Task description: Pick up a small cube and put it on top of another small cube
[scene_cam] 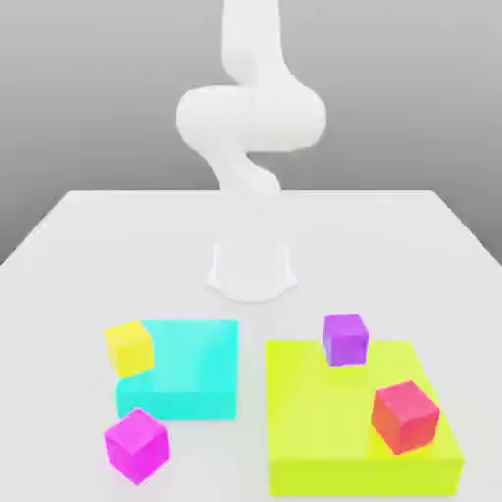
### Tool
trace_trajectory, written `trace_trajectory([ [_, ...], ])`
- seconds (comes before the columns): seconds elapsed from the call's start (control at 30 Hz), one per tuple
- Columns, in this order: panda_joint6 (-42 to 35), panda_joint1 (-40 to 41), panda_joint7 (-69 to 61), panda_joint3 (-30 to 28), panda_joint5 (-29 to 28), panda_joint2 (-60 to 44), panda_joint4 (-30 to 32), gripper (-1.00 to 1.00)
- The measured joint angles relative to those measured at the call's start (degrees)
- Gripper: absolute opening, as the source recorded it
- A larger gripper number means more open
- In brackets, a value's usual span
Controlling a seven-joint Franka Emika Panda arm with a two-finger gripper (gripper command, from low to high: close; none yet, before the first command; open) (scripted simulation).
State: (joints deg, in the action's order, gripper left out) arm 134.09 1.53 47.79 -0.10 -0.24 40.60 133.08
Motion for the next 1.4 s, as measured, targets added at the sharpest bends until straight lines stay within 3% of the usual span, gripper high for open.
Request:
trace_trajectory([
  [0.53, 14.8, 7.8, 12.0, -3.0, -0.8, -33.6, 8.3, 0.0],
  [0.8, 22.3, 11.4, 15.4, -4.4, 2.2, -50.2, 12.3, 0.0],
  [0.97, 30.1, 12.8, 14.5, -3.1, 4.2, -60.6, 11.1, 0.0],
  [1.0, 31.3, 13.1, 14.3, -2.8, 4.4, -62.2, 10.8, -1.0],
  [1.23, 31.5, 13.2, 14.4, -2.7, 4.3, -62.3, 10.8, -1.0],
  [1.4, 24.2, 12.5, 15.7, -3.7, 2.5, -53.3, 12.5, -1.0],
])
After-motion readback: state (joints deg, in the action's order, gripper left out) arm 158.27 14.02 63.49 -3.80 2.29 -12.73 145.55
